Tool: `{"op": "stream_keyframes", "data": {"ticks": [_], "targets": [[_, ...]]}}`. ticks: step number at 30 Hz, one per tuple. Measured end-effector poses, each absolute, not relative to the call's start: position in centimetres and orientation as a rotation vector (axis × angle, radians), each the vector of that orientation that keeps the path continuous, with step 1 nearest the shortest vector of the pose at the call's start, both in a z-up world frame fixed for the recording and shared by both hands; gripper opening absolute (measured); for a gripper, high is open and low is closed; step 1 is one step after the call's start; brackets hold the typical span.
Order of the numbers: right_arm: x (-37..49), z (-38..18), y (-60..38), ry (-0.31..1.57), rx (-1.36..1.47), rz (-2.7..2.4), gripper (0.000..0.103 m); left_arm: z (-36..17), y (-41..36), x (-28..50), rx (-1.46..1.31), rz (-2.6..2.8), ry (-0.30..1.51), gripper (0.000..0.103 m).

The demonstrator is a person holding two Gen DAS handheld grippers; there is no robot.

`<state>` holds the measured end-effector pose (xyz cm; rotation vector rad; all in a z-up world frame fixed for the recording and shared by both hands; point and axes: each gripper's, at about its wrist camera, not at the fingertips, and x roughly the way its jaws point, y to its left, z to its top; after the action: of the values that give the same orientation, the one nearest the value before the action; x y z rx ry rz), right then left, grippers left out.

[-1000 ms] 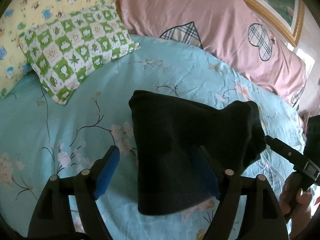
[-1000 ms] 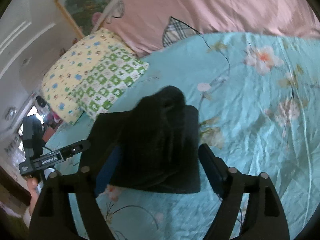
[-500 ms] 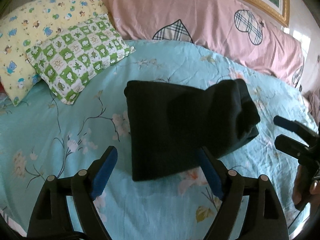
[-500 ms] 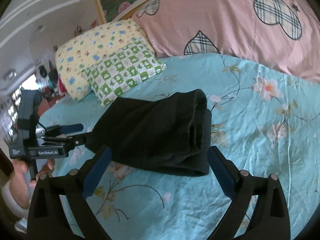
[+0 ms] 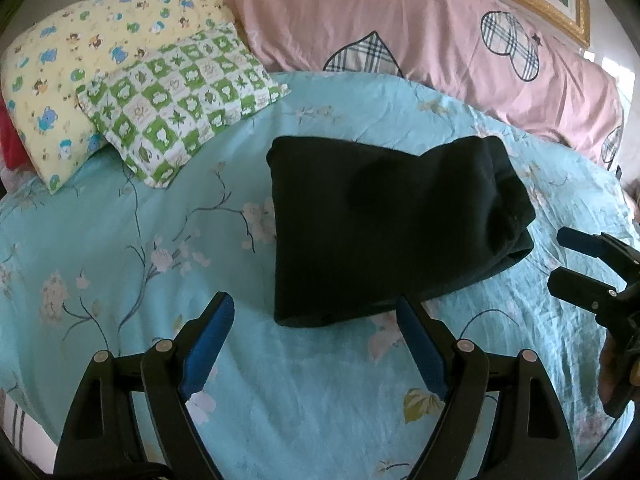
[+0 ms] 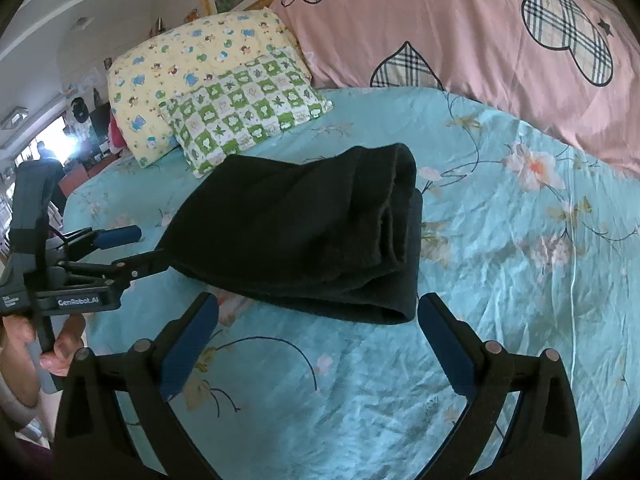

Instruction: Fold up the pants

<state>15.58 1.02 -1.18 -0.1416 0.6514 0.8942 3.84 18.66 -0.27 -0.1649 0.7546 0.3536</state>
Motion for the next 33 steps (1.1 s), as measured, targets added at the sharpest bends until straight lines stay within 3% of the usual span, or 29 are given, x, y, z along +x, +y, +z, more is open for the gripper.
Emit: {"op": "stream_keyframes", "data": {"ticks": [33], "targets": [[16.3,-2.2,1.9,0.656,-0.15,0.903,0.1,-1.2,17.4,4.8,-0.137,0.351,0.764,0.084]]}}
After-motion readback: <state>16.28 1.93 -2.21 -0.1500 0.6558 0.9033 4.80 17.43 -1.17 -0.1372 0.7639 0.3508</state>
